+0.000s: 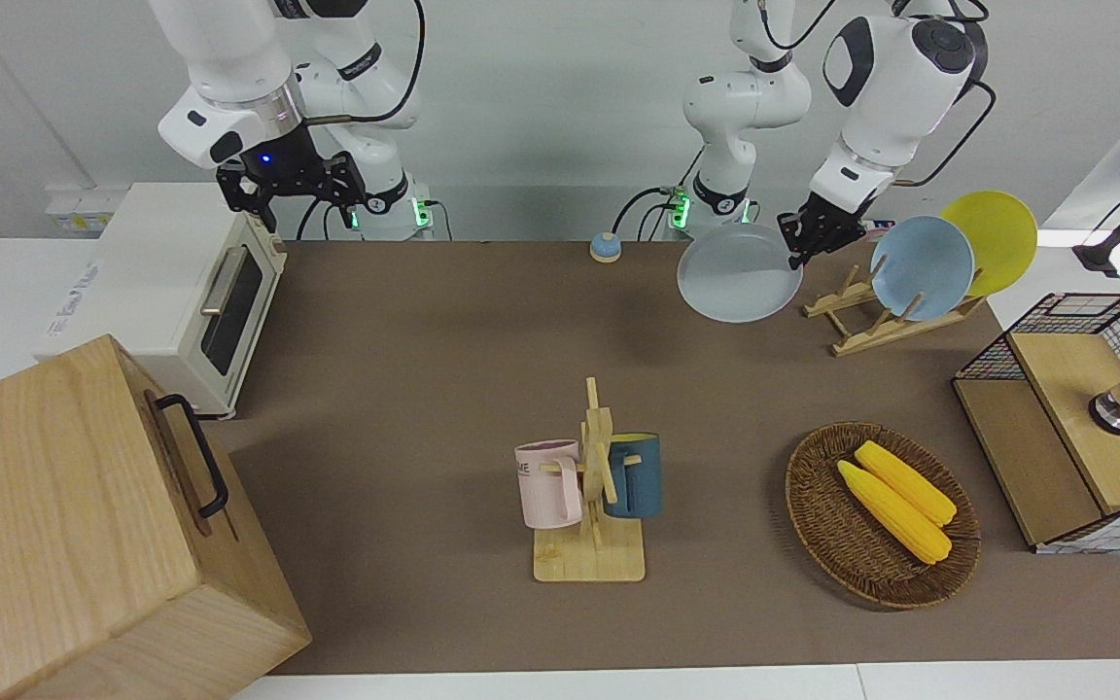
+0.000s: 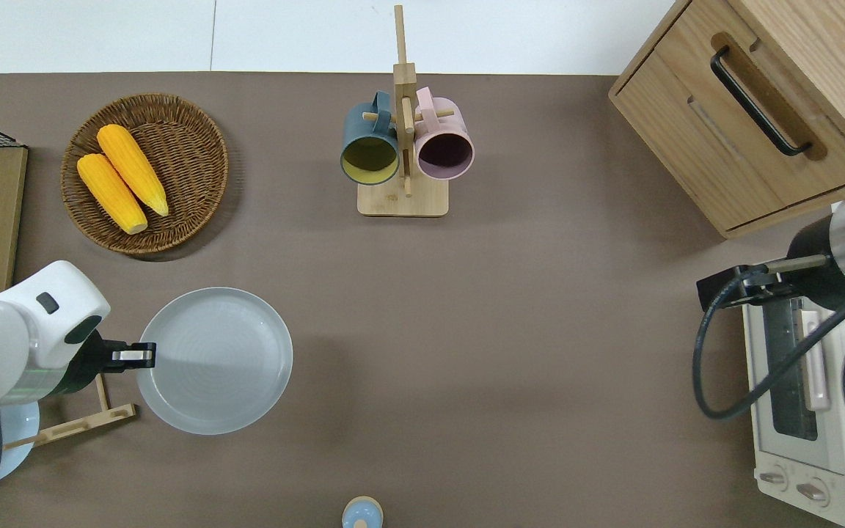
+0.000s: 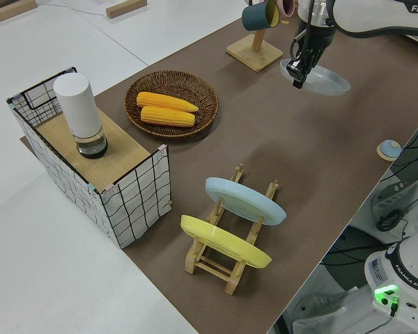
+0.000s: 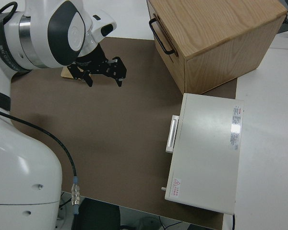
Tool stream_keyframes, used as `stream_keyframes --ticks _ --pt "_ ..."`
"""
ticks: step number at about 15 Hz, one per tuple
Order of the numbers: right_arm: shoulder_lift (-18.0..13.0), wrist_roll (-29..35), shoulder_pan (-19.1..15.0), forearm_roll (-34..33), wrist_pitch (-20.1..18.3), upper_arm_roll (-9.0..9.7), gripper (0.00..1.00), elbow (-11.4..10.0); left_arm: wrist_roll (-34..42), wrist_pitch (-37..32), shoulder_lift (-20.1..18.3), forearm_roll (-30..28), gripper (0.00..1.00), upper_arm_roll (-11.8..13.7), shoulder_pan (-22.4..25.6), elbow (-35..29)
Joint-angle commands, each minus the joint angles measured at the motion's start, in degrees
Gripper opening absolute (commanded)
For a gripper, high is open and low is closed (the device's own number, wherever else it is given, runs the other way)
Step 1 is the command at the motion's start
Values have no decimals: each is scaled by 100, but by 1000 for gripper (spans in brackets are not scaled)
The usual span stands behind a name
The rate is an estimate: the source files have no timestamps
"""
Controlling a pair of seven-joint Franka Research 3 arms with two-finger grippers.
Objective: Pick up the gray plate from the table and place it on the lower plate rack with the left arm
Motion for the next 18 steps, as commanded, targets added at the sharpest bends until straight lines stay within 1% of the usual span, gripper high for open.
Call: stream_keyframes --ticks 1,2,4,6,9,12,13,16,18 --pt "-12 68 -135 -28 -64 122 983 34 -12 -320 53 432 0 -1 31 203" --pt "-12 68 -135 -28 -64 122 983 42 -20 -434 79 670 0 -27 13 265" --pt "-12 68 -135 -28 -64 113 983 42 -21 -610 132 943 0 -45 13 396" --pt "-12 68 -135 -28 -64 122 983 42 -29 -777 150 1434 0 -62 -4 511" --pt "-12 68 -135 -28 -64 113 983 42 -458 -971 273 2242 0 -89 -66 573" --pt "-20 68 -135 -28 -64 122 983 34 -741 -1199 404 3051 0 -255 -66 599" --pt "-12 68 -135 -28 -64 122 983 33 -759 -1261 448 3315 0 -264 -75 599" --pt "-12 68 -135 -28 -64 122 983 34 -768 -1568 475 3948 0 -335 -84 599" --pt "-12 68 -135 -28 -64 122 983 42 -776 -1796 527 4274 0 -483 -75 590"
